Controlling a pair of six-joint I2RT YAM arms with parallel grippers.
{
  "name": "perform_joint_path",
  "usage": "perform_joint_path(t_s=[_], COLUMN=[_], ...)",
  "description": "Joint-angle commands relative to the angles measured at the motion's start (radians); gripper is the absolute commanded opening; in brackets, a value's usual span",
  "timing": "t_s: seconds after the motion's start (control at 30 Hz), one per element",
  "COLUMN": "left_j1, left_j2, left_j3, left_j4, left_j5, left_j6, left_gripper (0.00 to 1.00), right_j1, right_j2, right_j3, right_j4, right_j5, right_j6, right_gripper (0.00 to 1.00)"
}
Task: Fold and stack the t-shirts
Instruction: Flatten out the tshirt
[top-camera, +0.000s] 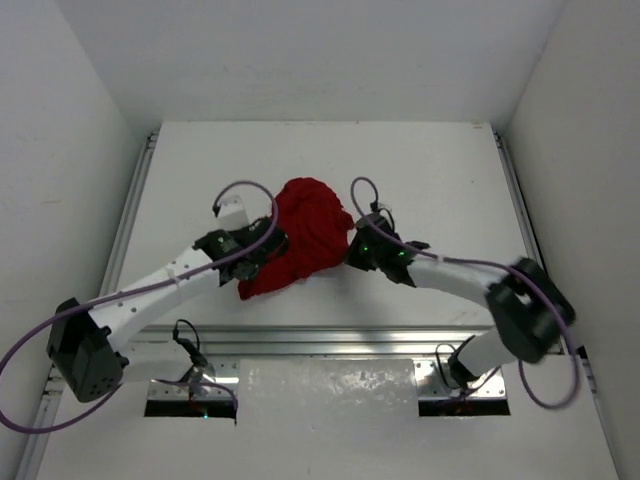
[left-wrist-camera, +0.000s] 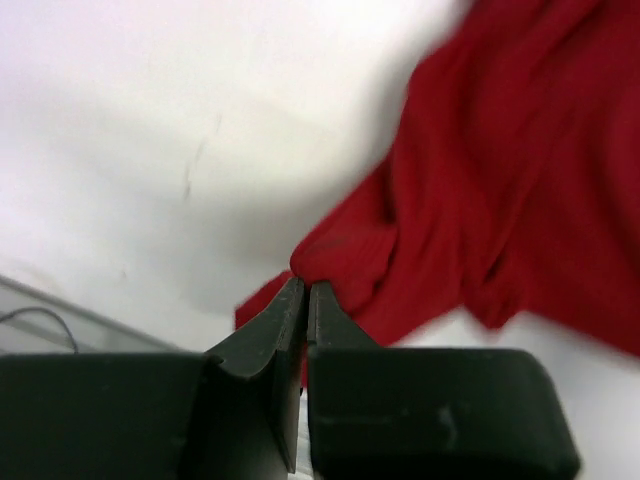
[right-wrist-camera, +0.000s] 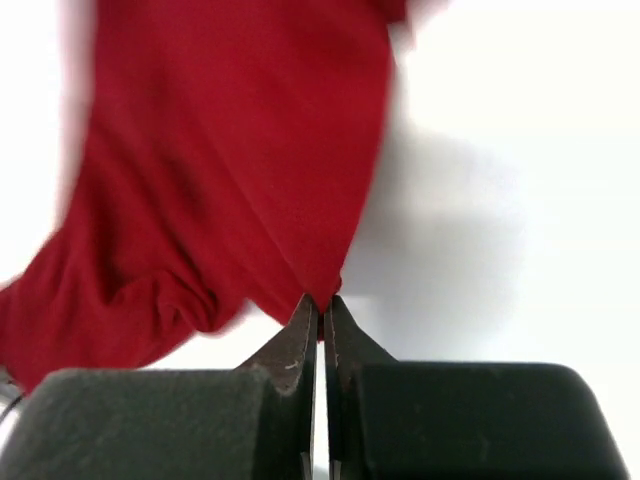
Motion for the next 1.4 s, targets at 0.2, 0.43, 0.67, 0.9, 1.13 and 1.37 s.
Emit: perform_joint_path(t_s=[0.2, 0.43, 0.67, 0.9, 1.13, 1.37], left_j1=[0.037, 0.037, 0.035, 0.037, 0.037, 0.035], left_j2=[-0.002, 0.018, -0.016, -0.071, -0.197, -0.240], left_j3=[0.925, 1.200, 1.324, 1.373, 1.217, 1.195], left_j4=[-0.303, -0.277, -0.267, -0.109, 0.091, 0.192], left_j5=[-0.266, -0.174, -0.116, 0.071, 0.232, 0.285], left_j6=[0.184, 0.317, 0.404, 0.524, 0.582, 0.600], left_gripper=[0.00, 0.00, 0.00, 0.00, 0.00, 0.00], right_j1=[-0.041, -0.046, -0.046, -0.046, -0.046, -0.045], right_j2=[-0.653, -0.696, -0.669, -0.637, -0.627, -0.580], right_j3=[0.403, 0.776, 1.100, 1.320, 1.422, 1.532], right_j4=[-0.619, -0.877, -1.044, -1.101, -1.026, -0.936], right_j5=[0.406, 0.498, 0.480, 0.325, 0.194, 0.180], right_j6=[-0.428, -0.595, -0.675, -0.758, -0.832, -0.887], right_gripper=[0.00, 0.00, 0.00, 0.00, 0.00, 0.00])
